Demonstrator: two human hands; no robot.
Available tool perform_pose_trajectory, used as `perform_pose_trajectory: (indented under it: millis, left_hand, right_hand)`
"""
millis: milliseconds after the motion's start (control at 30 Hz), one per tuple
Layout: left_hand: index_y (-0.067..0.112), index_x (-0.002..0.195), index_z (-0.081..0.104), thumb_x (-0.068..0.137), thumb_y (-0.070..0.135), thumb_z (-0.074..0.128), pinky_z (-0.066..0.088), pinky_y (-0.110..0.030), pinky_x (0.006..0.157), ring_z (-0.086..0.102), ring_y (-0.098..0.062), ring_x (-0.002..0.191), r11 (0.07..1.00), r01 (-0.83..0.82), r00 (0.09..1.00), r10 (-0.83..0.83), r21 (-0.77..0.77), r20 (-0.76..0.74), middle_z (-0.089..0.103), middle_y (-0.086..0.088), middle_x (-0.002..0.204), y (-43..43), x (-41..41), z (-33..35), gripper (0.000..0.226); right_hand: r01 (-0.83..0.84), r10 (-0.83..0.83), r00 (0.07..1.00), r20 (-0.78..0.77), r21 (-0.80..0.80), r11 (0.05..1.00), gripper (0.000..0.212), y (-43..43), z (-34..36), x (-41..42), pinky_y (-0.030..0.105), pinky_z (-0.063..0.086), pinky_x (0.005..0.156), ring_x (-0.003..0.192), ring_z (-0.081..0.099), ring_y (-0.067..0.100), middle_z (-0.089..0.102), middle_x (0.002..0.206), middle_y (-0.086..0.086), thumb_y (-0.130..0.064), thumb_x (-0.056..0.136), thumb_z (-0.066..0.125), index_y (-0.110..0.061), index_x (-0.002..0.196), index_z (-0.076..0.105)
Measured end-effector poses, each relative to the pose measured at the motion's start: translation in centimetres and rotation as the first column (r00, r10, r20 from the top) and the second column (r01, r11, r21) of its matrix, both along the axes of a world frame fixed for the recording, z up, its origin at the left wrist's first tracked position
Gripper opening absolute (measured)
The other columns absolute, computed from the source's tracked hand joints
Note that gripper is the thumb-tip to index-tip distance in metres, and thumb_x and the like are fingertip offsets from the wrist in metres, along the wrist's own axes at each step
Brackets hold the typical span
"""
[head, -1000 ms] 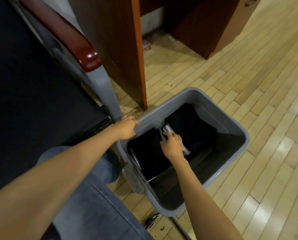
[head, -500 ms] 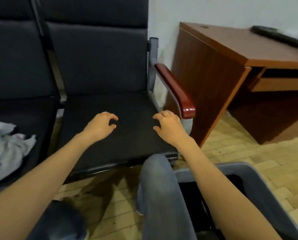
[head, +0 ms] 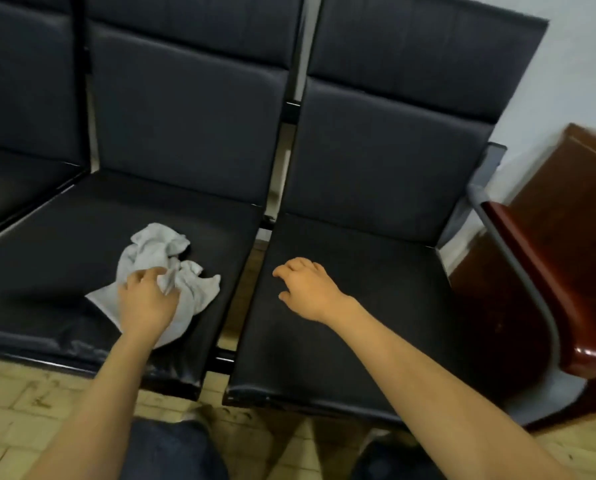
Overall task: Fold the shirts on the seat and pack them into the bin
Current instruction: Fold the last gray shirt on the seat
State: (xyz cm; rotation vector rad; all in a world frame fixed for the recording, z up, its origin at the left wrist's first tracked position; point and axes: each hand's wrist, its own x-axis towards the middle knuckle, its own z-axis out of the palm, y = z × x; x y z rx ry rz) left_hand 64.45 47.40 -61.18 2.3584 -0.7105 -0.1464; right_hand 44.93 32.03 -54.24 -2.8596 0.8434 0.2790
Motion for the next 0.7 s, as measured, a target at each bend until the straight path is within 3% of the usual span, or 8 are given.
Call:
perform_pose_trajectory:
  millis: [133, 233, 400, 500, 600, 667, 700]
  left_hand:
    - [0.002, 0.128, 0.052, 0.085, 0.016, 0.065, 0.036, -0.050, 0.101, 0.042, -0.042, 0.122, 0.994, -0.109, 0.990, 0.106, -0.021, -0.097, 0.046, -0.025, 0.133, 0.3, 1.7, -0.8, 0.047]
    - [0.010, 0.136, 0.045, 0.089, 0.027, 0.058, 0.036, -0.049, 0.100, 0.038, -0.039, 0.126, 0.978, -0.104, 0.981, 0.131, 0.181, -0.145, 0.042, -0.018, 0.139, 0.9, 3.1, -1.5, 0.051]
    - [0.012, 0.125, 0.051, 0.093, 0.046, 0.047, 0.039, -0.042, 0.096, 0.049, -0.034, 0.119, 0.890, 0.040, 0.969, 0.075, 0.454, -0.233, 0.053, -0.012, 0.129, 1.4, 3.7, -2.6, 0.047]
    - [0.010, 0.115, 0.055, 0.096, 0.041, 0.045, 0.045, -0.035, 0.082, 0.057, -0.031, 0.106, 0.919, 0.104, 0.966, -0.002, 0.381, -0.258, 0.060, -0.011, 0.118, 1.4, 3.6, -2.9, 0.038]
    - [0.010, 0.113, 0.059, 0.096, 0.027, 0.049, 0.050, -0.039, 0.085, 0.060, -0.028, 0.099, 0.964, 0.214, 0.901, -0.133, 0.157, -0.413, 0.065, -0.012, 0.109, 0.6, 3.0, -3.0, 0.027]
    - [0.015, 0.113, 0.059, 0.095, 0.018, 0.047, 0.051, -0.042, 0.085, 0.061, -0.029, 0.098, 0.992, 0.125, 0.886, -0.099, 0.027, -0.452, 0.065, -0.013, 0.111, 0.2, 3.1, -3.1, 0.022]
    - [0.018, 0.118, 0.056, 0.094, 0.016, 0.046, 0.051, -0.040, 0.085, 0.060, -0.030, 0.101, 0.998, 0.057, 0.902, -0.048, 0.007, -0.428, 0.063, -0.013, 0.116, 0.1, 3.3, -3.3, 0.026]
  right_hand:
    - [0.023, -0.023, 1.000, 0.001, 0.192, 0.981, 0.053, 0.4, -2.7, 6.3, 0.043, 0.026, 0.112, 0.139, 0.025, 0.029, 0.034, 0.148, 0.010, -0.028, 0.097, 0.051, -0.016, 0.145, 0.033]
    - [0.052, -0.065, 0.997, 0.036, 0.288, 0.956, 0.055, 1.0, -4.3, 10.9, 0.042, 0.032, 0.109, 0.136, 0.029, 0.030, 0.036, 0.146, 0.011, -0.031, 0.096, 0.052, -0.015, 0.145, 0.032]
    - [0.135, -0.155, 0.987, 0.033, 0.337, 0.932, 0.056, 1.8, -6.4, 16.6, 0.044, 0.030, 0.109, 0.138, 0.025, 0.031, 0.029, 0.150, 0.011, -0.031, 0.099, 0.047, -0.012, 0.147, 0.025]
    - [0.162, -0.159, 0.987, -0.032, 0.242, 0.957, 0.053, 2.5, -8.4, 17.9, 0.043, 0.029, 0.109, 0.136, 0.026, 0.030, 0.033, 0.147, 0.010, -0.035, 0.099, 0.044, -0.013, 0.145, 0.028]
    - [0.120, -0.121, 0.993, 0.000, 0.090, 0.989, 0.037, 2.6, -9.8, 17.4, 0.040, 0.033, 0.105, 0.129, 0.034, 0.029, 0.044, 0.135, 0.010, -0.026, 0.099, 0.043, -0.013, 0.133, 0.046]
    - [0.143, -0.159, 0.981, 0.109, 0.146, 0.979, 0.026, 2.0, -9.8, 16.6, 0.039, 0.040, 0.098, 0.121, 0.042, 0.028, 0.051, 0.124, 0.010, -0.020, 0.098, 0.043, -0.012, 0.118, 0.057]
    - [0.181, -0.230, 0.957, 0.179, 0.256, 0.950, 0.023, 1.5, -9.4, 16.1, 0.036, 0.042, 0.094, 0.117, 0.046, 0.027, 0.053, 0.120, 0.010, -0.019, 0.098, 0.044, -0.011, 0.112, 0.060]
